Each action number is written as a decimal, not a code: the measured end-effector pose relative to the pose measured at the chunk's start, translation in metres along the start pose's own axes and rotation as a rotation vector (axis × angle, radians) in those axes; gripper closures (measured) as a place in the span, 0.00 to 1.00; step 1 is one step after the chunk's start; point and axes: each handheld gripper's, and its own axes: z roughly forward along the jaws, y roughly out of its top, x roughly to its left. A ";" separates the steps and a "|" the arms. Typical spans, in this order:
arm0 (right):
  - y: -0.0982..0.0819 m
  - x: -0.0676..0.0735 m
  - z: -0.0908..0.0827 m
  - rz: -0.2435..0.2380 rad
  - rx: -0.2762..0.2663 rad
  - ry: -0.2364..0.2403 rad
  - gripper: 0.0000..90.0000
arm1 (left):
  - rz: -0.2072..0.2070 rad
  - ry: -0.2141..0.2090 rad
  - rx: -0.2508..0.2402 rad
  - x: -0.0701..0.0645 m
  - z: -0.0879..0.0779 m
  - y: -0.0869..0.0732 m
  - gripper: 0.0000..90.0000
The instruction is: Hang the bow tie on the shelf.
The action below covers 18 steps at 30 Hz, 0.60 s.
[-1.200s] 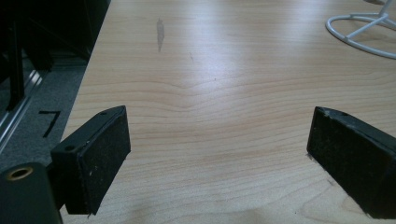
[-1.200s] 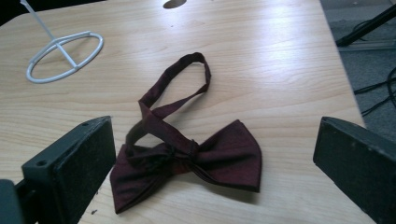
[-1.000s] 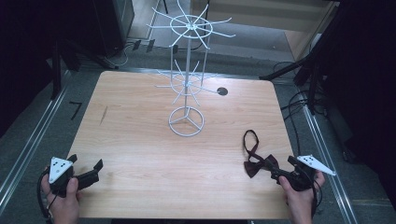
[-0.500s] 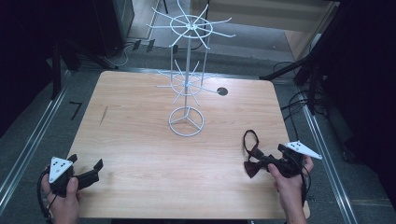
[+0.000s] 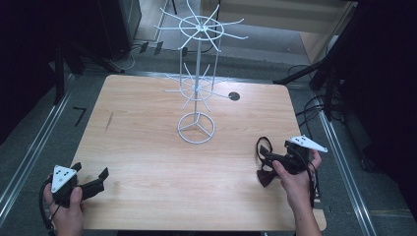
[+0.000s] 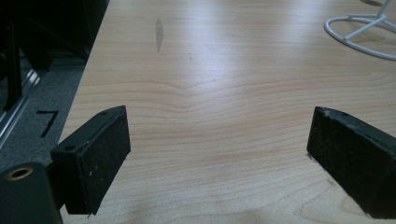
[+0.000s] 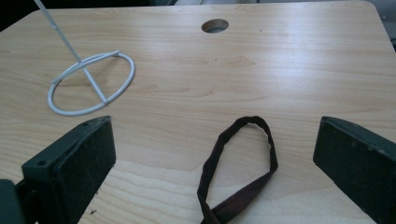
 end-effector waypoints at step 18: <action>0.012 0.007 0.033 0.034 0.070 -0.039 0.00 | -0.004 -0.009 0.000 0.001 0.000 0.000 0.07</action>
